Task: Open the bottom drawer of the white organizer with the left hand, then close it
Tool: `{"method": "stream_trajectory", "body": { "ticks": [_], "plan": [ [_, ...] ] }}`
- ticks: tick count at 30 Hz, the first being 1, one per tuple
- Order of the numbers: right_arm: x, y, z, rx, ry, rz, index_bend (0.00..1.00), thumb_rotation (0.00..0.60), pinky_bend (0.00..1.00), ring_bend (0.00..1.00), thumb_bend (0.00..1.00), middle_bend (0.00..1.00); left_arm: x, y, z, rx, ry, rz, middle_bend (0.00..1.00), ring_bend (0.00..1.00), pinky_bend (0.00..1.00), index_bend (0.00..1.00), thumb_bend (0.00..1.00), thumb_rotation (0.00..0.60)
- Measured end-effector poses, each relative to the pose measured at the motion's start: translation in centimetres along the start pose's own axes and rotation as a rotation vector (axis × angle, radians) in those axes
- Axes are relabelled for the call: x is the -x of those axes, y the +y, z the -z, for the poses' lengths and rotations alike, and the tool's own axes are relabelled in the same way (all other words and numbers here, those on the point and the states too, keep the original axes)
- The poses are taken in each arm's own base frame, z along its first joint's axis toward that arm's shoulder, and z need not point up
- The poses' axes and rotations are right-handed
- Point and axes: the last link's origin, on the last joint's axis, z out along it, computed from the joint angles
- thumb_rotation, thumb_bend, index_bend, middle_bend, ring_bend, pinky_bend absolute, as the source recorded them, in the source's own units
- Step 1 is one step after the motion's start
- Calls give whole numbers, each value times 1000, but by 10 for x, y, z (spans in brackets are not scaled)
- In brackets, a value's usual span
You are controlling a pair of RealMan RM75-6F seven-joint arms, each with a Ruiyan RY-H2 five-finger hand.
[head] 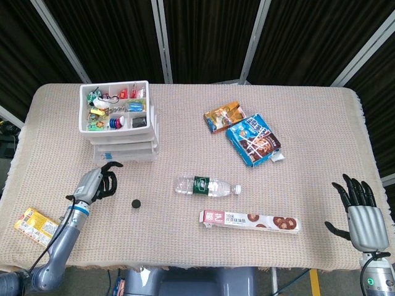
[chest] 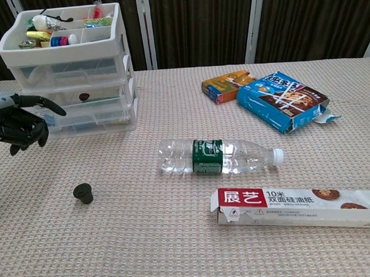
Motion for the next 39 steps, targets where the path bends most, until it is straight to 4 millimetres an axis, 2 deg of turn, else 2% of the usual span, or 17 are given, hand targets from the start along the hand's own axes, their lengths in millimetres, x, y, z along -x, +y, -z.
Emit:
{"method": "stream_trajectory", "body": {
  "ticks": [6,13,19,25,34,39],
  "plan": [
    [0,0,0,1,-1,-1,155,600,0,0,8,0,-16,17,4,106,133,-330,640,676,680,125,636,600],
    [0,0,0,3,-1,-2,156,600,0,0,8,0,-24,19,-5,15,138,-577,787,790,772,127,632,600],
    [0,0,0,4,-1,-4,156,600,0,0,7,0,-23,16,-19,-83,73,-606,825,820,798,135,634,600],
    [0,0,0,3,-2,-4,155,600,0,0,8,0,-18,16,-30,-127,20,-600,847,838,808,192,634,600],
    [0,0,0,3,-1,-4,156,600,0,0,8,0,-9,20,-35,-149,-31,-576,864,849,815,345,639,600],
    [0,0,0,3,-1,-4,156,600,0,0,9,0,-7,21,-32,-142,-45,-565,864,850,816,360,643,600]
  ]
}}
